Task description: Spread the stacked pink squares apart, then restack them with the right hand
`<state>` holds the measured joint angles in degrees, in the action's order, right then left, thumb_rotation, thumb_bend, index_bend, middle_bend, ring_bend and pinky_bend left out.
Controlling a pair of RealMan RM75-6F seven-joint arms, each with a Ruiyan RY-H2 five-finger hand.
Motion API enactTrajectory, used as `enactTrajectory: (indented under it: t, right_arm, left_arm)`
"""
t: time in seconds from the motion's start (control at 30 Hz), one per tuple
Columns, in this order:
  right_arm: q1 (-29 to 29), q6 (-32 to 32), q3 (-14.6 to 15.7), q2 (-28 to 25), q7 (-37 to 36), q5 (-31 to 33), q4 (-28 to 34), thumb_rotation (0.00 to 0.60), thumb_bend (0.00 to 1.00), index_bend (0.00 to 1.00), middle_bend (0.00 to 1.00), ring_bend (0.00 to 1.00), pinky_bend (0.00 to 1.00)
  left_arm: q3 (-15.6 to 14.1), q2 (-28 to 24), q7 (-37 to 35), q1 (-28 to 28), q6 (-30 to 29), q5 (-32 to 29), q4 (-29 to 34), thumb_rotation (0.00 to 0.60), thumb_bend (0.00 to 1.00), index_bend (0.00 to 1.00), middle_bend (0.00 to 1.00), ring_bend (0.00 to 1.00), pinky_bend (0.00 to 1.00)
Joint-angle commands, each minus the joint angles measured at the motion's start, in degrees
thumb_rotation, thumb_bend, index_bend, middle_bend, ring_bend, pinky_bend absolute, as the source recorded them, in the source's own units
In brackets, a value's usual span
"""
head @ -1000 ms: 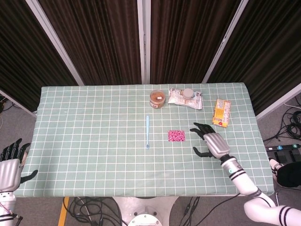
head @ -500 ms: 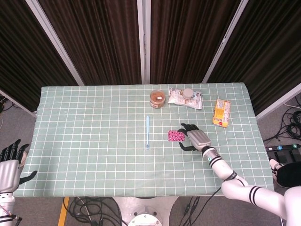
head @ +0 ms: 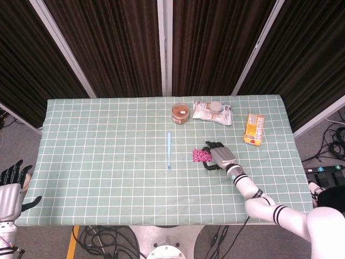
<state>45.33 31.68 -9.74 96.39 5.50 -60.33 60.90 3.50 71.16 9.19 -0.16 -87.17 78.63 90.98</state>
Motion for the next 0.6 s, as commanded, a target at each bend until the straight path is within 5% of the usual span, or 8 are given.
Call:
enactTrajectory:
  t: [0.03, 0.6]
  right_arm:
    - [0.6, -0.7, 0.1, 0.8, -0.4, 0.2, -1.2, 0.291, 0.42, 0.20, 0.00, 0.00, 0.00]
    - [-1.9, 3.4, 5.1, -4.4, 3.3, -2.8, 8.2, 0.293, 0.42, 0.21, 0.00, 0.00, 0.00]
  left_arm:
    - [0.0, -0.1, 0.0, 0.1, 0.0, -0.1, 0.0, 0.600, 0.17, 0.22, 0.15, 0.11, 0.13]
    - [0.0, 0.3, -0.5, 0.1, 0.2, 0.0, -0.7, 0.600, 0.17, 0.22, 0.15, 0.11, 0.13]
